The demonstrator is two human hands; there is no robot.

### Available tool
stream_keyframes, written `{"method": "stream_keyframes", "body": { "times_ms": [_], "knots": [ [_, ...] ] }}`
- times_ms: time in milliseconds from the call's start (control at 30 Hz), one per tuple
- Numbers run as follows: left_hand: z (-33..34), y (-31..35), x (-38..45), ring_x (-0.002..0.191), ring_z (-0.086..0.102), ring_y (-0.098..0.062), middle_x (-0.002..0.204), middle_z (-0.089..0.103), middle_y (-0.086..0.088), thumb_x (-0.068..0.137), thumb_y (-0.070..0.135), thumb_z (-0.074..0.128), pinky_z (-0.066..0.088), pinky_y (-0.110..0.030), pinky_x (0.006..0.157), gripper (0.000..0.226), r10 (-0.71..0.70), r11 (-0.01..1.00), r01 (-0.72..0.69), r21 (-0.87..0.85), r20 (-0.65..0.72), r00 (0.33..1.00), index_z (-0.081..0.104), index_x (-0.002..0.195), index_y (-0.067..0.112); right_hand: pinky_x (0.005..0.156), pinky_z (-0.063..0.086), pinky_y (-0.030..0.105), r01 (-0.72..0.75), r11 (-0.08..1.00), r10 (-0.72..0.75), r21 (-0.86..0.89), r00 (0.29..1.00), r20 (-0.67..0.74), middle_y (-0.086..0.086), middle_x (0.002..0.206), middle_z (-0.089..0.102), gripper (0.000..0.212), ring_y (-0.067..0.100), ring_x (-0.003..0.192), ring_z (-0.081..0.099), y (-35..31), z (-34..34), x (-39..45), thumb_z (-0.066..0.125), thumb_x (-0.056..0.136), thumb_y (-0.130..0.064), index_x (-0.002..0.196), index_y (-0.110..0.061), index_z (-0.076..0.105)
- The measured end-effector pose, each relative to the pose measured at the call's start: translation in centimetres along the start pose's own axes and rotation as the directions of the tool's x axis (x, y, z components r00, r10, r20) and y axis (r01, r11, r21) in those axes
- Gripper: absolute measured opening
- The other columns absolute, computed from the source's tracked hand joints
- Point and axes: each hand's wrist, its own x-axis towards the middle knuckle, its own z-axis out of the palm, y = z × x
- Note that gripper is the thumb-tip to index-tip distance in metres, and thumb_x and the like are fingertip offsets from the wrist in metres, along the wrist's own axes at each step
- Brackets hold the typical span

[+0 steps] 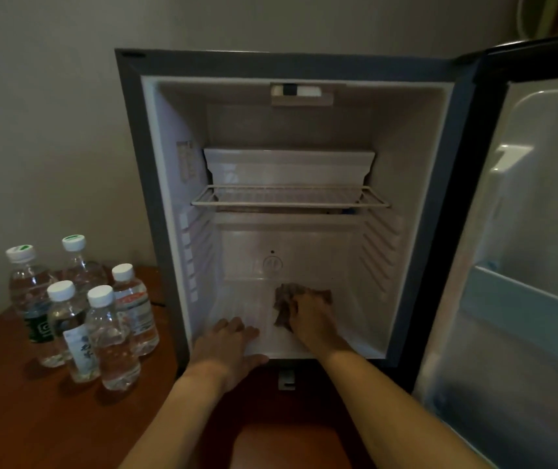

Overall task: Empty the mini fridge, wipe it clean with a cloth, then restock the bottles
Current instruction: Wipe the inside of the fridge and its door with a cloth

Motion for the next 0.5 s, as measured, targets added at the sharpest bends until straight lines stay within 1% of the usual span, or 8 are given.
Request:
{"method": "stream_keyframes", "body": {
  "times_ms": [100,167,200,233,300,333,433,500],
  "knots": [
    [-0.2,0.0,0.1,0.142,0.031,-0.021,0.153,0.034,0.006,0.094,0.069,0.046,0.039,-0.044,0.11,0.068,-0.004,1.0,0.004,-0.002,0.009,1.0,0.032,0.154,0.039,0.07,0.027,0.006,0.046,0.998,-0.047,-0.042,0.999,-0.018,0.003,0.118,0.066,0.023,0.014,0.1,0.06,0.0,0.1,1.5,0.051,0.099,-0.015,0.111,-0.006,0.068],
    [-0.5,0.0,0.2,0.141,0.032,-0.022,0.152,0.035,0.005,0.094,0.069,0.047,0.039,-0.044,0.11,0.068,-0.004,1.0,0.003,0.01,0.023,1.0,0.033,0.153,0.039,0.071,0.034,0.004,0.069,0.996,-0.07,-0.061,0.997,-0.012,0.001,0.115,0.062,0.023,0.015,0.104,0.059,0.1,0.1,1.6,0.051,0.098,-0.015,0.113,-0.005,0.066],
    [-0.6,0.1,0.2,0.141,0.032,-0.022,0.152,0.035,0.005,0.094,0.069,0.047,0.038,-0.045,0.11,0.067,-0.004,1.0,0.003,0.014,0.03,1.0,0.034,0.153,0.039,0.077,0.038,0.01,0.054,0.996,-0.054,-0.069,0.999,0.001,0.003,0.116,0.063,0.023,0.017,0.105,0.06,0.0,0.2,1.5,0.052,0.098,-0.016,0.113,-0.007,0.066],
    [-0.6,0.1,0.1,0.142,0.031,-0.022,0.153,0.034,0.004,0.094,0.069,0.047,0.037,-0.045,0.111,0.067,-0.005,1.0,0.004,0.015,0.035,0.999,0.033,0.153,0.039,0.08,0.037,0.012,0.072,0.995,-0.075,-0.073,0.997,-0.034,0.003,0.116,0.064,0.022,0.017,0.102,0.061,0.1,0.2,1.3,0.053,0.097,-0.018,0.111,-0.008,0.067],
    [-0.5,0.2,0.0,0.143,0.03,-0.023,0.155,0.033,0.003,0.095,0.068,0.046,0.034,-0.046,0.114,0.066,-0.012,1.0,0.011,0.011,0.042,0.999,0.033,0.153,0.039,0.076,0.035,0.01,0.061,0.998,-0.062,-0.02,0.997,-0.05,0.0,0.111,0.063,0.02,0.011,0.091,0.06,0.2,0.3,0.6,0.054,0.097,-0.017,0.108,-0.008,0.068],
    [-0.6,0.2,-0.1,0.144,0.029,-0.023,0.156,0.032,0.003,0.095,0.067,0.046,0.034,-0.046,0.114,0.066,-0.017,1.0,0.016,0.01,0.045,0.999,0.032,0.153,0.039,0.077,0.035,0.014,0.037,0.999,-0.037,-0.009,0.998,-0.044,0.002,0.111,0.064,0.02,0.011,0.091,0.06,0.1,0.4,0.3,0.053,0.097,-0.017,0.106,-0.008,0.069],
    [-0.9,0.7,-0.3,0.145,0.028,-0.024,0.158,0.03,0.002,0.097,0.066,0.045,0.033,-0.045,0.114,0.067,-0.025,1.0,0.024,0.018,0.056,0.998,0.031,0.155,0.037,0.087,0.037,0.028,0.044,0.998,-0.047,-0.041,0.996,-0.074,0.008,0.117,0.064,0.022,0.023,0.105,0.059,0.2,0.6,-1.2,0.053,0.097,-0.019,0.105,-0.01,0.071],
    [-1.1,1.0,-0.6,0.145,0.029,-0.024,0.158,0.03,0.001,0.098,0.064,0.045,0.034,-0.045,0.113,0.066,-0.034,0.999,0.032,0.024,0.062,0.997,0.03,0.155,0.036,0.087,0.034,0.025,0.042,0.999,-0.044,-0.034,0.998,-0.046,0.004,0.124,0.06,0.026,0.022,0.113,0.054,0.4,0.6,-2.6,0.047,0.101,-0.021,0.11,-0.011,0.069]
  ]
}}
